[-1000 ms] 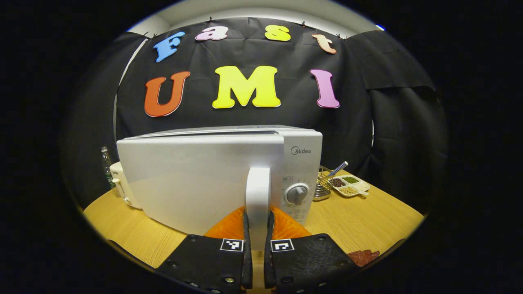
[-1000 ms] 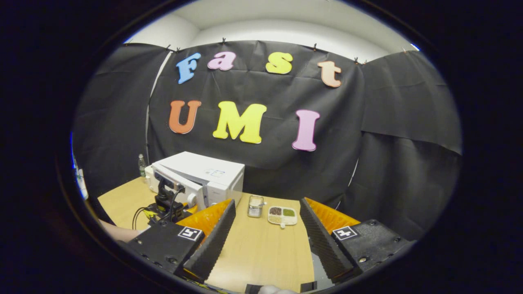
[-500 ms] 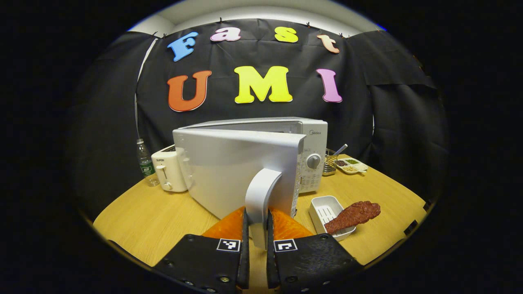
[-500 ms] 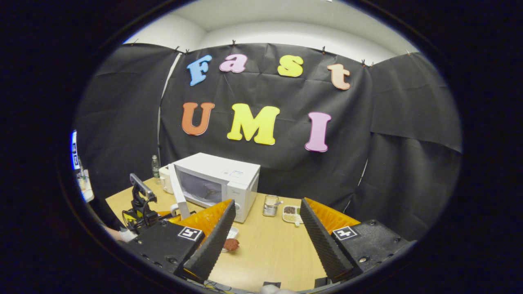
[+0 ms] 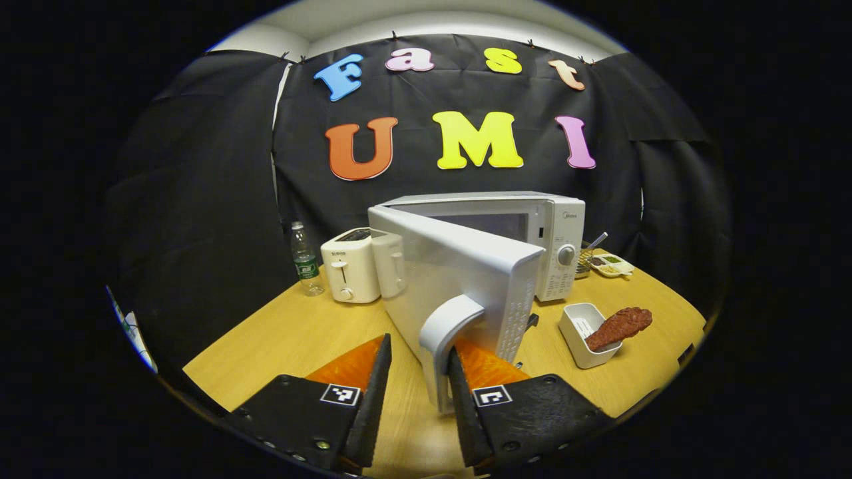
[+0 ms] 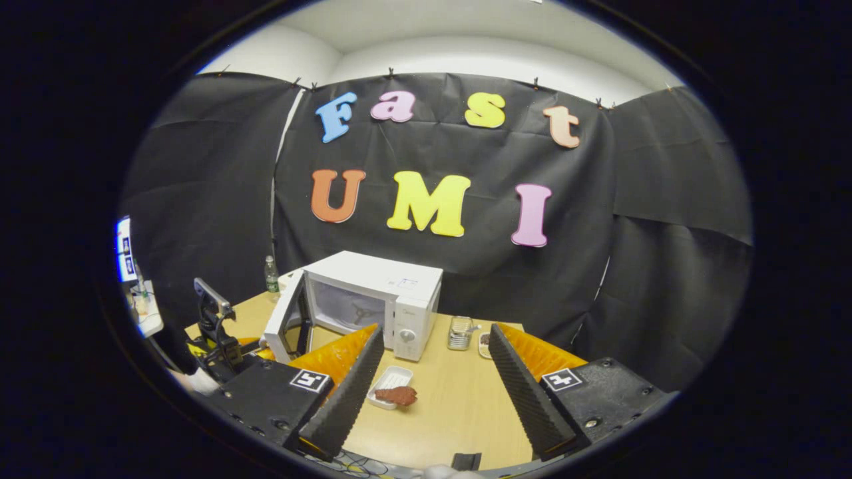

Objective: Open the microwave oven with the left hand, put the food in, and close the microwave oven.

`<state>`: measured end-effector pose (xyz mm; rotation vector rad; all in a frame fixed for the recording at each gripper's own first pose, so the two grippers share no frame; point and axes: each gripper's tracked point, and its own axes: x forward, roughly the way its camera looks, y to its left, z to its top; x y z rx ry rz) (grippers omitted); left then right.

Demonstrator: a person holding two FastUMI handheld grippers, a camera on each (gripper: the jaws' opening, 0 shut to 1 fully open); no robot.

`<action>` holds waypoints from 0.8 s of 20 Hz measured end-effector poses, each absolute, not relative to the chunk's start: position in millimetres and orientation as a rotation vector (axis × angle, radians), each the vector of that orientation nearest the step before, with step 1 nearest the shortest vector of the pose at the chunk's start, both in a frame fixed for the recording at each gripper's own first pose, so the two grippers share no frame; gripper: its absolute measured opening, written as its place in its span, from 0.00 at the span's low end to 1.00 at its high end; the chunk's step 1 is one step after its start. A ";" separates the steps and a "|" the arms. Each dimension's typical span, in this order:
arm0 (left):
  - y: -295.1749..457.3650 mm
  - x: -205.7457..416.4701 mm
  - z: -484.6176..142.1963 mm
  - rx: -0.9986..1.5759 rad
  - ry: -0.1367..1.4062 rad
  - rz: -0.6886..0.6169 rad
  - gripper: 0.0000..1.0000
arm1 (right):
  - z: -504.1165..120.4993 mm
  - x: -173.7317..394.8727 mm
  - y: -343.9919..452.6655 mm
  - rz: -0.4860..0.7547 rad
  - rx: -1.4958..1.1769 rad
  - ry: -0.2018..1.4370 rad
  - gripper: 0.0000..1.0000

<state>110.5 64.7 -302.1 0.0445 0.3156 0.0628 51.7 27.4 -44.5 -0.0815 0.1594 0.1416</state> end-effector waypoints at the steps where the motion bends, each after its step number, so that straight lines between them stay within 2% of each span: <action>1: 71.4 109.0 -300.8 0.042 0.316 0.071 0.51 | -44.6 49.3 30.8 0.146 -0.083 0.156 1.00; 2: 79.7 106.7 -300.2 0.044 0.315 0.084 0.47 | -43.7 48.2 32.4 0.148 -0.084 0.151 1.00; 3: 87.0 102.1 -299.1 0.043 0.314 0.095 0.67 | -44.3 46.0 34.8 0.150 -0.086 0.152 1.00; 4: 91.2 99.9 -298.4 0.040 0.313 0.093 0.82 | -45.3 44.1 36.6 0.152 -0.087 0.152 1.00; 5: 94.0 98.9 -294.9 0.048 0.308 0.091 0.87 | -45.6 41.3 36.6 0.152 -0.088 0.149 0.92; 6: 96.8 96.0 -293.8 0.062 0.305 0.093 0.91 | -46.8 39.7 38.2 0.152 -0.089 0.151 0.92; 7: 100.6 92.6 -292.2 0.075 0.302 0.092 0.91 | -48.1 37.4 39.3 0.154 -0.088 0.152 1.00; 10: 118.0 80.7 -285.9 0.105 0.292 0.099 0.91 | -54.3 31.5 41.6 0.155 -0.079 0.158 1.00; 11: 129.0 77.3 -286.3 0.112 0.297 0.113 0.90 | -56.5 30.2 41.5 0.151 -0.076 0.160 0.91; 12: 140.9 72.9 -287.3 0.107 0.307 0.123 0.92 | -60.1 29.6 41.5 0.151 -0.072 0.165 1.00; 13: 150.7 67.5 -287.5 0.099 0.317 0.135 0.93 | -62.9 27.1 41.3 0.149 -0.066 0.170 1.00; 14: 159.4 63.5 -287.1 0.103 0.324 0.147 0.94 | -65.1 26.8 40.9 0.146 -0.064 0.174 0.91; 16: 176.6 55.8 -283.0 0.131 0.325 0.172 0.94 | -71.3 25.4 38.2 0.138 -0.061 0.184 0.92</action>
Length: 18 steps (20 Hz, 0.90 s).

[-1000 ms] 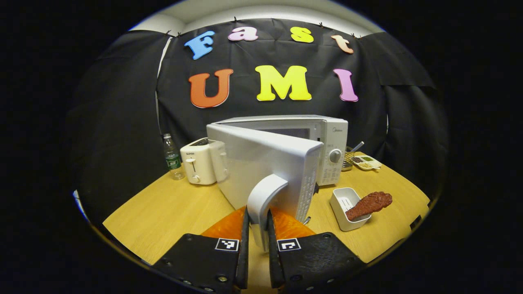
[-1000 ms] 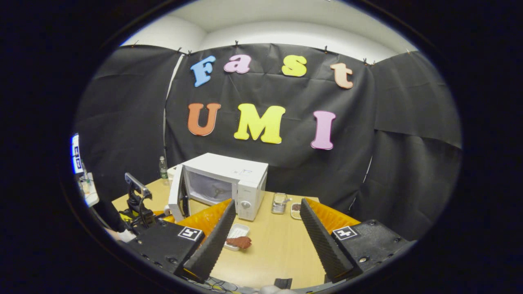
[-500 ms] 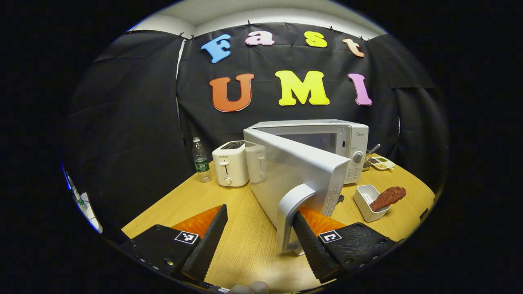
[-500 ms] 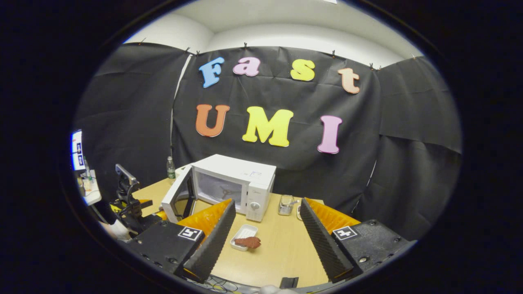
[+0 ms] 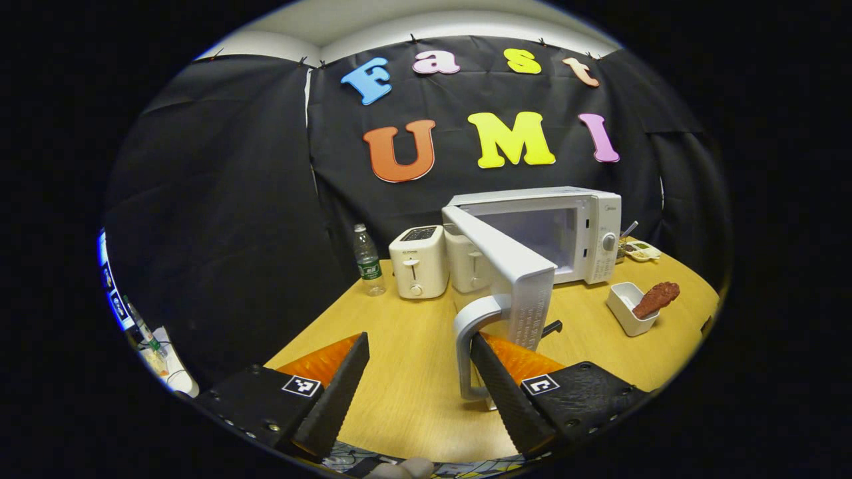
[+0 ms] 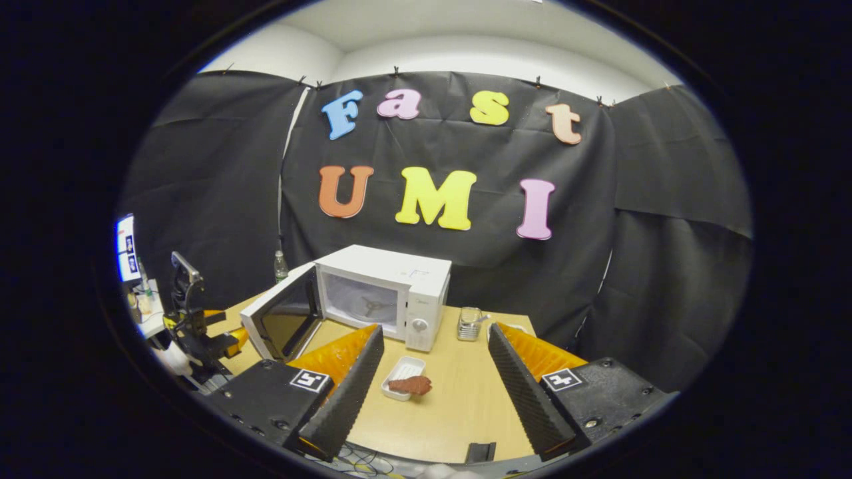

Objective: Open the microwave oven with the left hand, put the food in, and close the microwave oven.

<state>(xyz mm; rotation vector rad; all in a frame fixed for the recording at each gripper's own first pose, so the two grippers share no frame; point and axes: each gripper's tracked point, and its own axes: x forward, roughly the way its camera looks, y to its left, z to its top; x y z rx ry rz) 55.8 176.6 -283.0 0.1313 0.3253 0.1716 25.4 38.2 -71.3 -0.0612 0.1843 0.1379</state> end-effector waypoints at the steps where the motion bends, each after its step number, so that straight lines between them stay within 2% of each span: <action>1: 183.3 52.1 -275.3 0.141 0.305 0.179 0.94 | -73.7 24.2 37.7 0.136 -0.057 0.190 1.00; 9: 192.9 16.0 -227.7 0.101 0.242 0.185 0.94 | -95.1 27.4 43.3 0.130 -0.017 0.211 1.00; 10: 184.9 8.9 -218.7 0.097 0.227 0.169 0.94 | -102.3 29.6 42.8 0.130 -0.012 0.220 0.92; 11: 175.6 3.6 -209.2 0.090 0.207 0.149 0.94 | -111.7 31.9 40.6 0.128 -0.005 0.238 1.00; 13: 153.0 -6.1 -189.9 0.068 0.178 0.107 0.94 | -137.7 39.2 38.0 0.130 0.036 0.287 1.00; 14: 141.8 -11.1 -181.6 0.067 0.163 0.088 0.94 | -153.0 44.1 38.5 0.141 0.064 0.307 0.92; 15: 131.2 -14.8 -171.8 0.068 0.150 0.075 0.94 | -173.9 50.2 37.8 0.149 0.087 0.347 1.00; 18: 99.7 -25.4 -146.0 0.050 0.117 0.025 0.94 | -232.8 69.9 37.8 0.193 0.142 0.455 1.00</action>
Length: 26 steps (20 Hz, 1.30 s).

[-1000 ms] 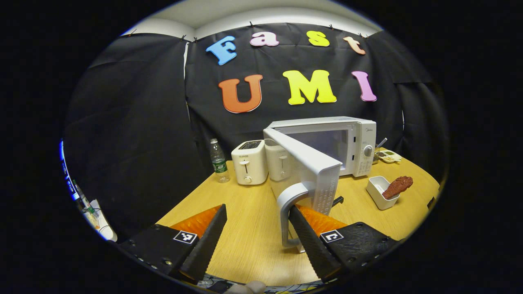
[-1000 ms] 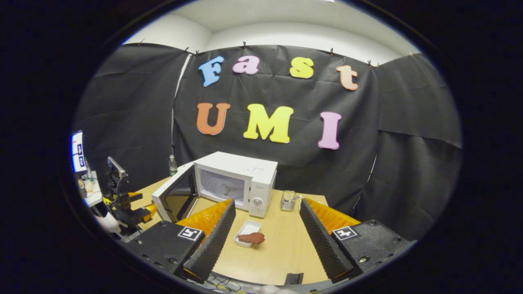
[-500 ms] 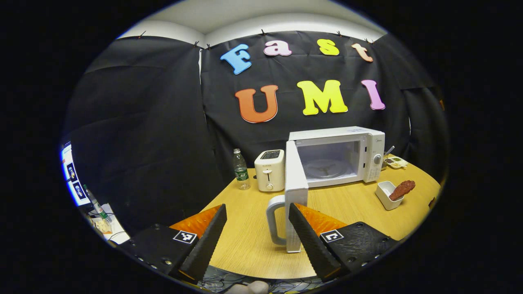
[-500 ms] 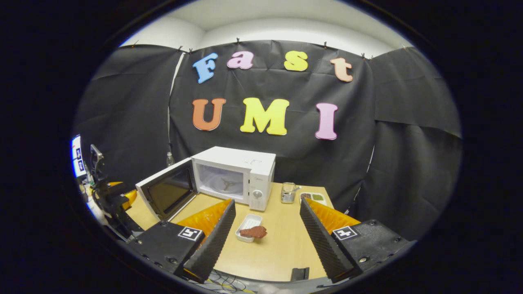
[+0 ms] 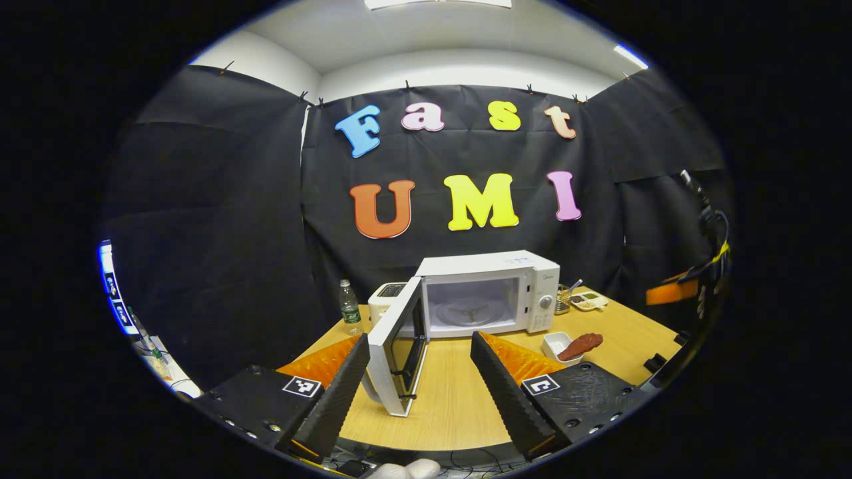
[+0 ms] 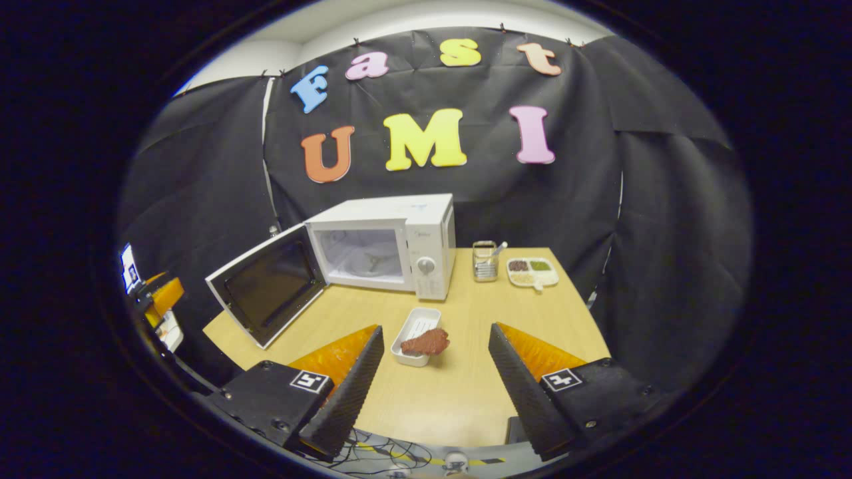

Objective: Open the microwave oven with the left hand, put the food in, and close the microwave oven.

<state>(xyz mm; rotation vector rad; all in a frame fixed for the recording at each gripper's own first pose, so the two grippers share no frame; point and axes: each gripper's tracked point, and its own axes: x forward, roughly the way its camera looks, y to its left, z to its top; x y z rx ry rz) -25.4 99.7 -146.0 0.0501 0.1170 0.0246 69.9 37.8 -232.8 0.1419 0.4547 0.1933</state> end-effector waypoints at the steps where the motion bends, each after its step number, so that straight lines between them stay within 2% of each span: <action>1: 90.8 -25.3 -141.2 0.046 0.115 0.016 0.94 | -253.7 80.7 36.5 0.199 0.177 0.498 1.00; 6: 66.0 -14.3 -128.5 0.020 0.138 0.039 0.93 | -314.6 132.9 57.1 0.275 0.404 0.667 0.91; 7: 63.8 -11.6 -126.1 0.026 0.144 0.056 0.94 | -322.1 142.4 60.4 0.290 0.426 0.690 0.72; 8: 63.0 -8.1 -123.3 0.036 0.147 0.075 0.94 | -327.6 152.9 63.6 0.315 0.439 0.704 0.82; 9: 62.0 -4.2 -119.7 0.042 0.149 0.090 0.94 | -335.7 162.8 63.1 0.318 0.437 0.726 0.80; 10: 61.5 -2.0 -117.7 0.052 0.154 0.110 0.94 | -341.9 173.6 63.2 0.325 0.443 0.748 0.66; 12: 66.0 1.3 -115.1 0.071 0.165 0.155 0.94 | -351.9 186.8 67.8 0.353 0.490 0.787 0.62; 13: 67.6 1.7 -112.5 0.072 0.164 0.173 0.94 | -358.2 190.4 66.1 0.351 0.500 0.810 0.55; 16: 69.1 5.4 -109.9 0.053 0.170 0.197 0.94 | -362.0 197.7 72.9 0.367 0.589 0.840 0.47; 18: 73.7 6.3 -109.6 0.057 0.167 0.205 0.94 | -367.2 197.6 78.9 0.369 0.641 0.882 0.34; 19: 77.2 7.0 -110.0 0.063 0.170 0.208 0.94 | -366.9 197.5 82.1 0.369 0.674 0.890 0.38; 20: 79.1 7.9 -109.5 0.068 0.166 0.203 0.94 | -367.6 198.2 87.2 0.373 0.705 0.898 0.33; 21: 80.9 8.9 -109.1 0.070 0.162 0.194 0.94 | -366.2 198.4 85.0 0.366 0.720 0.898 0.10; 22: 83.0 10.0 -111.0 0.072 0.162 0.182 0.94 | -364.4 198.3 86.3 0.363 0.729 0.895 0.08; 23: 86.9 11.6 -111.6 0.071 0.163 0.170 0.94 | -362.3 198.1 86.9 0.355 0.729 0.892 0.18; 26: 96.3 16.3 -111.8 0.047 0.158 0.128 0.94 | -340.0 193.1 86.8 0.325 0.696 0.840 0.15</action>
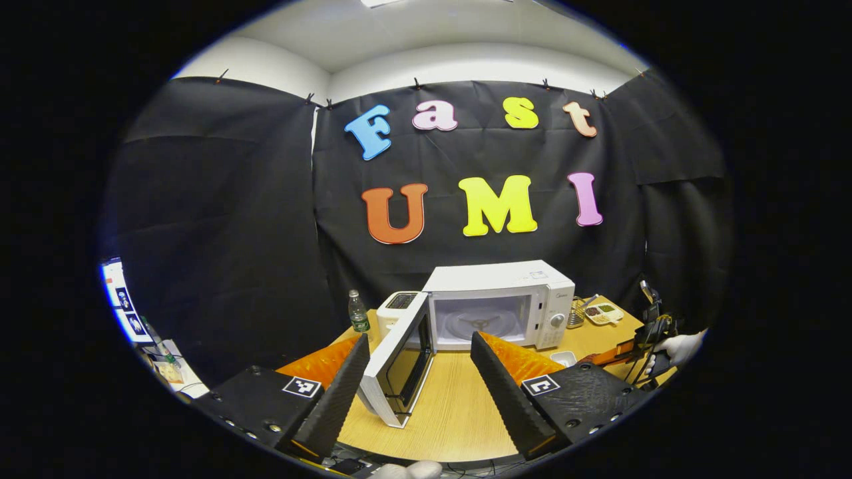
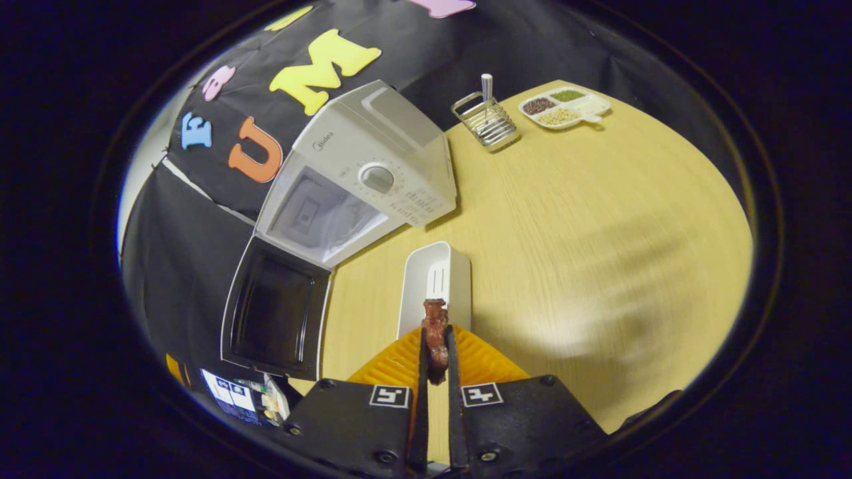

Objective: Open the microwave oven with the left hand, put the food in, and close the microwave oven.

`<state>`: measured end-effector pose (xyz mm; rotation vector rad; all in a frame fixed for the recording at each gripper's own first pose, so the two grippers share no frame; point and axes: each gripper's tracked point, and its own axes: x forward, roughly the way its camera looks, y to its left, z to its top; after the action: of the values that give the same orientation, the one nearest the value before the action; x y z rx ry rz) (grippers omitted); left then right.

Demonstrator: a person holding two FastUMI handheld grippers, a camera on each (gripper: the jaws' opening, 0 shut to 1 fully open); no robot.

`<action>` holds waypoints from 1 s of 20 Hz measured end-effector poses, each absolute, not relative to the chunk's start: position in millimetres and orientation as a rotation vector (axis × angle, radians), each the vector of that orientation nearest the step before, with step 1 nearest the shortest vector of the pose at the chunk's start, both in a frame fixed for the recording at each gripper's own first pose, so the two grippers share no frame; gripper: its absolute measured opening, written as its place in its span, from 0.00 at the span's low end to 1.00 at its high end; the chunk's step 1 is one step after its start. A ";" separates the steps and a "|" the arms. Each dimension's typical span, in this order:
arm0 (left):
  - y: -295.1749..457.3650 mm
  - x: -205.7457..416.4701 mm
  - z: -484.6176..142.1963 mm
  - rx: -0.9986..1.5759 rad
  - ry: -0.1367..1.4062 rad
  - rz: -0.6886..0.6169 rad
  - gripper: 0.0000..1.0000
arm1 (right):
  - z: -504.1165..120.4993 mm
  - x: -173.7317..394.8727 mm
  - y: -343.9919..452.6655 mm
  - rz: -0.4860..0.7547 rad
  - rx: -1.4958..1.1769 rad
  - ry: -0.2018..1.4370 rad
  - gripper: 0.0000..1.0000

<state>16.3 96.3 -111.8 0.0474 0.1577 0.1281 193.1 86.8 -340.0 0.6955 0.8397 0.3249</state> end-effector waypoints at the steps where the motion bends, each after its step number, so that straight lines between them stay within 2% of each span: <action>1: 100.2 18.3 -112.0 0.041 0.154 0.118 0.94 | -327.2 190.3 88.3 0.323 0.698 0.818 0.15; 11: 143.5 24.7 -113.5 0.027 0.139 0.071 0.94 | -199.4 195.9 136.7 0.274 0.702 0.520 0.15; 20: 165.5 19.8 -124.2 0.035 0.160 0.039 0.94 | -201.2 244.3 230.4 0.217 0.799 0.431 0.15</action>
<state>19.8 165.5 -124.2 0.0353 0.1601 0.0395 244.3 230.4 -201.2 0.7986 0.4311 0.2168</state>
